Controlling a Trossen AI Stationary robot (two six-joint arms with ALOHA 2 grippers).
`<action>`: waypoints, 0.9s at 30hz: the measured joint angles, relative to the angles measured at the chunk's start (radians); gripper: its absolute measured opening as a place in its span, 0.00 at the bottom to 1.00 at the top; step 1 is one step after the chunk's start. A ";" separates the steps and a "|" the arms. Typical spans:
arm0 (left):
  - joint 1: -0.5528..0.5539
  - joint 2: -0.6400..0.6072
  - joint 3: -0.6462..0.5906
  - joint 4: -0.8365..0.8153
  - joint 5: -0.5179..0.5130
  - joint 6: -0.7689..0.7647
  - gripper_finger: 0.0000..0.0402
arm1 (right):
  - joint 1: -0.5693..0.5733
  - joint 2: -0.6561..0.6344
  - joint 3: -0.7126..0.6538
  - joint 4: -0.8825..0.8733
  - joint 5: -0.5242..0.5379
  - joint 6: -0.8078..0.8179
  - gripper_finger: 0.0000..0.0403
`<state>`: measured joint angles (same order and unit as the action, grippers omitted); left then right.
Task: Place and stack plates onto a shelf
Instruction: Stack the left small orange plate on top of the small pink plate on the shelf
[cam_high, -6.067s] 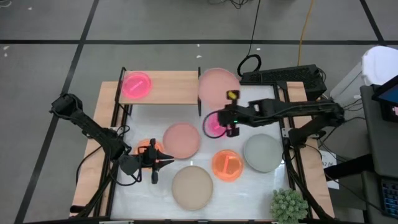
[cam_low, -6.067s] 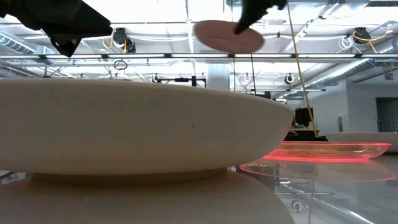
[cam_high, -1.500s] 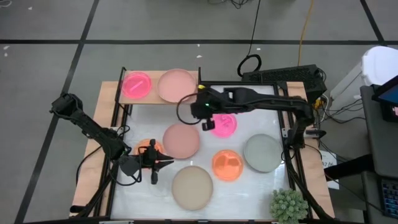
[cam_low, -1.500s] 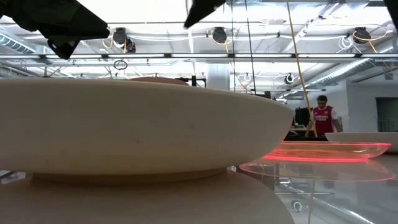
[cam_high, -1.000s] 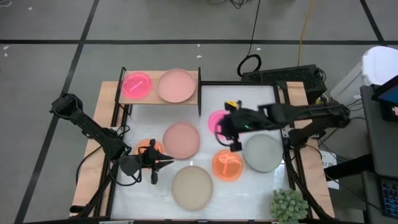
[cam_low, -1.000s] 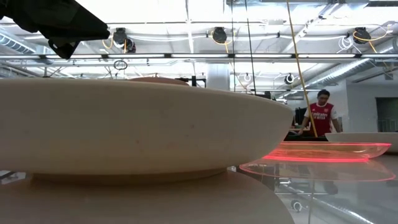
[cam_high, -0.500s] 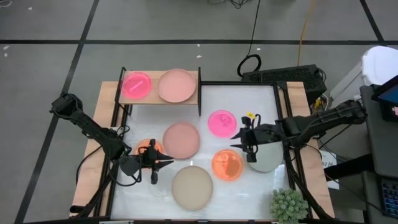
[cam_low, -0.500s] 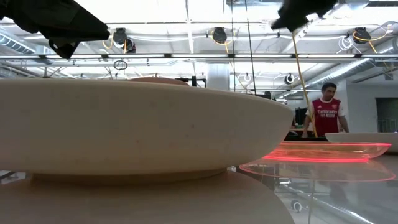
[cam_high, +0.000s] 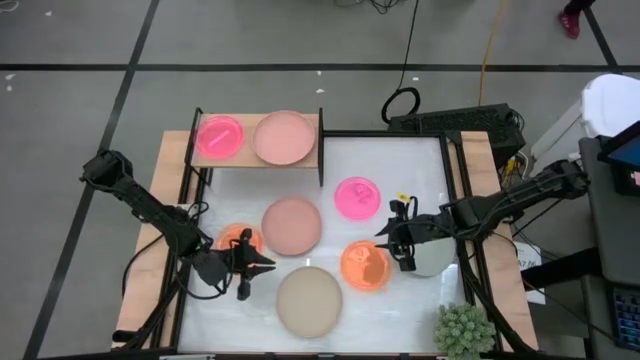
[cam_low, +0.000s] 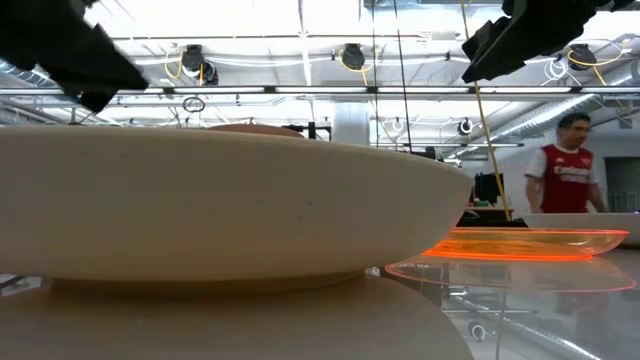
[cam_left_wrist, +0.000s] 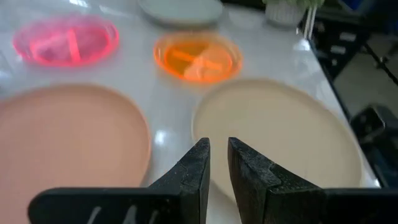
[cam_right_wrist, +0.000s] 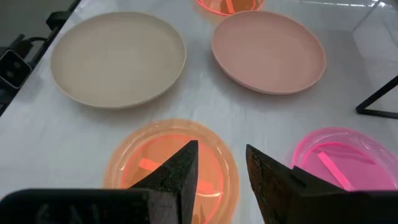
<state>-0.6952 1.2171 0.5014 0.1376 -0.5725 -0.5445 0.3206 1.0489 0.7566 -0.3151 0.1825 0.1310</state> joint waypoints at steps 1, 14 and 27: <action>0.000 0.000 0.000 -0.026 0.014 -0.018 0.16 | 0.002 0.000 0.000 -0.001 0.000 0.000 0.29; 0.000 0.000 0.000 -0.312 0.174 -0.174 0.16 | 0.004 0.000 0.000 -0.001 0.000 -0.002 0.29; -0.008 0.000 0.000 -0.410 0.216 -0.169 0.16 | 0.004 0.000 0.000 -0.003 0.000 -0.004 0.29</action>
<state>-0.7036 1.2175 0.5014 -0.2728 -0.3561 -0.7136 0.3248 1.0492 0.7563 -0.3185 0.1825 0.1272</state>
